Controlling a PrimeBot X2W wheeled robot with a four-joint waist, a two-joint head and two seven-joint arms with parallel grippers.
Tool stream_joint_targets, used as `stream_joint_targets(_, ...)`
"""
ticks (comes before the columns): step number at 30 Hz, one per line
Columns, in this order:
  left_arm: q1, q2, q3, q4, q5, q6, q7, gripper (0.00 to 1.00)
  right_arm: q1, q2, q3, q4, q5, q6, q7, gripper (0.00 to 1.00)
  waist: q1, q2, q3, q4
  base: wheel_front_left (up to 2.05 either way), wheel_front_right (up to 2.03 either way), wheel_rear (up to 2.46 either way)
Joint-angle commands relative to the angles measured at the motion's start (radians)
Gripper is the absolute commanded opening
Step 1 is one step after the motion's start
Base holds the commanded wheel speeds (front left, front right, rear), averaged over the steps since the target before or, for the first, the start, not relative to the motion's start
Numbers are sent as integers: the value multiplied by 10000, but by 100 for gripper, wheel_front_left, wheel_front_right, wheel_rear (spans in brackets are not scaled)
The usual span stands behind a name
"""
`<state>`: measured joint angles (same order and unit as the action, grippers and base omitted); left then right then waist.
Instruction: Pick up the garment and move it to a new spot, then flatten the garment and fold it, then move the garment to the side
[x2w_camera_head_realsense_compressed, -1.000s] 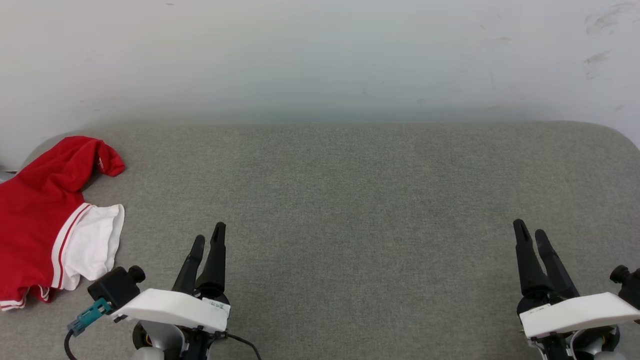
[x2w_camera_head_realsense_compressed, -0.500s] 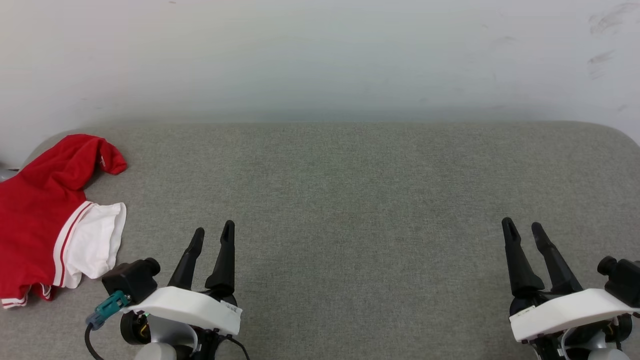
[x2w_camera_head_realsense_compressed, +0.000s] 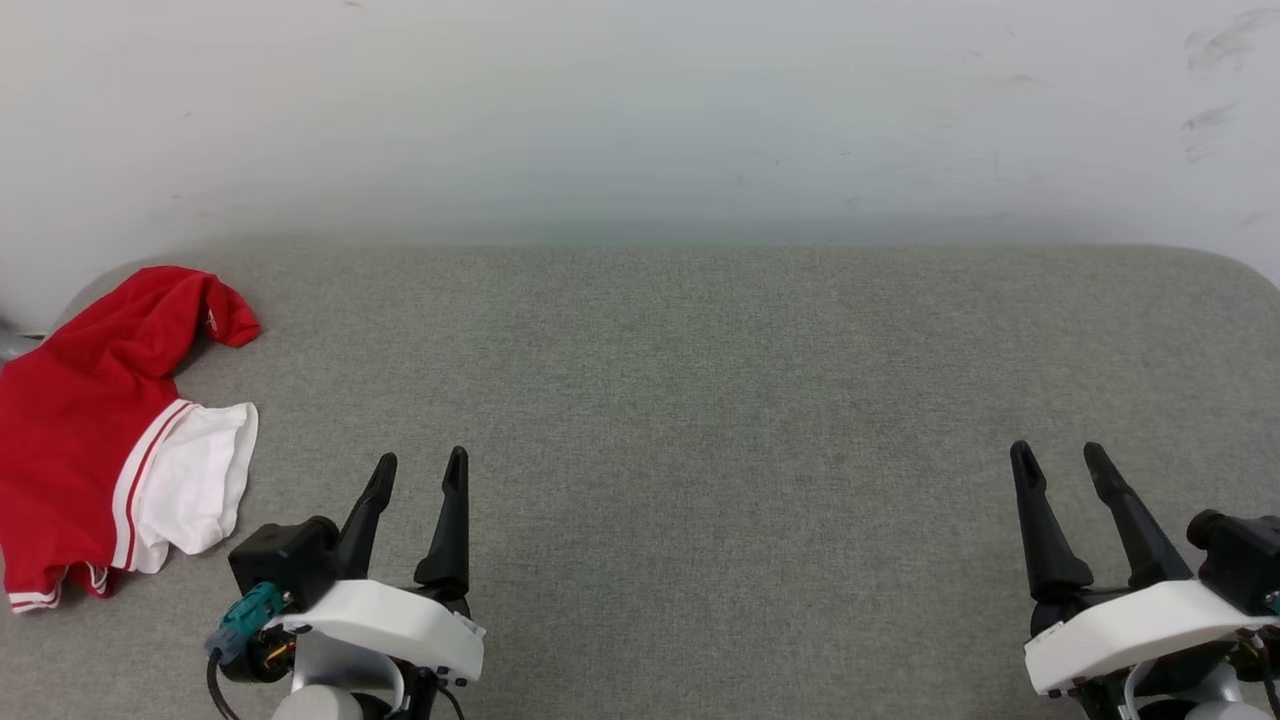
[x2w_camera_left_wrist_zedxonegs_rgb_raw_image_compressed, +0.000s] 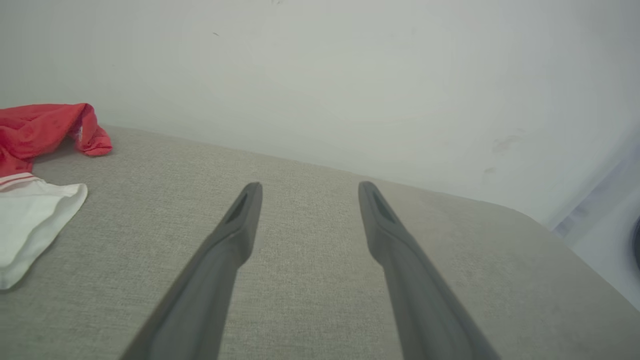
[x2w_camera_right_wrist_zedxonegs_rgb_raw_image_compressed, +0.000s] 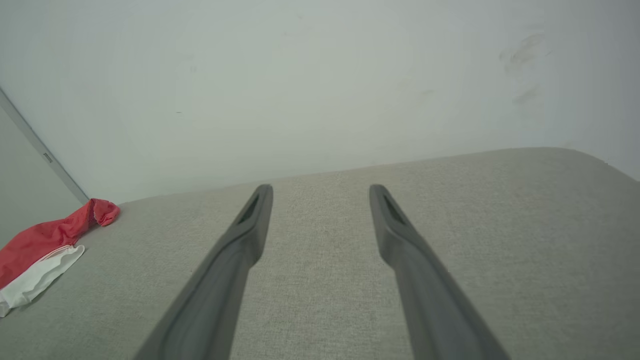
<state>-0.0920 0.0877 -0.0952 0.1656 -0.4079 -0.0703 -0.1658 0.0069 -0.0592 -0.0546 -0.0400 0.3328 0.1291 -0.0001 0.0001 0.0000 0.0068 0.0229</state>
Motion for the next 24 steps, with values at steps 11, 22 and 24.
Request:
stream_joint_targets(11, -253, 172, -161, 98, 1148, 264, -325, 100, 93, 50, -236, -353, -1229, 18, -115, 100, -1, 0, 56, 30, 0, 0, 0)
stream_joint_targets(22, -287, 188, -291, 231, 2010, 356, -550, 100, 141, 90, -364, -422, -1981, 21, -208, 100, -1, 0, 99, 95, 0, 0, 0)
stream_joint_targets(24, -296, 187, -302, 233, 2161, 362, -606, 100, 162, 94, -372, -430, -2089, 21, -226, 100, -1, 0, 97, 109, 0, 0, 0)
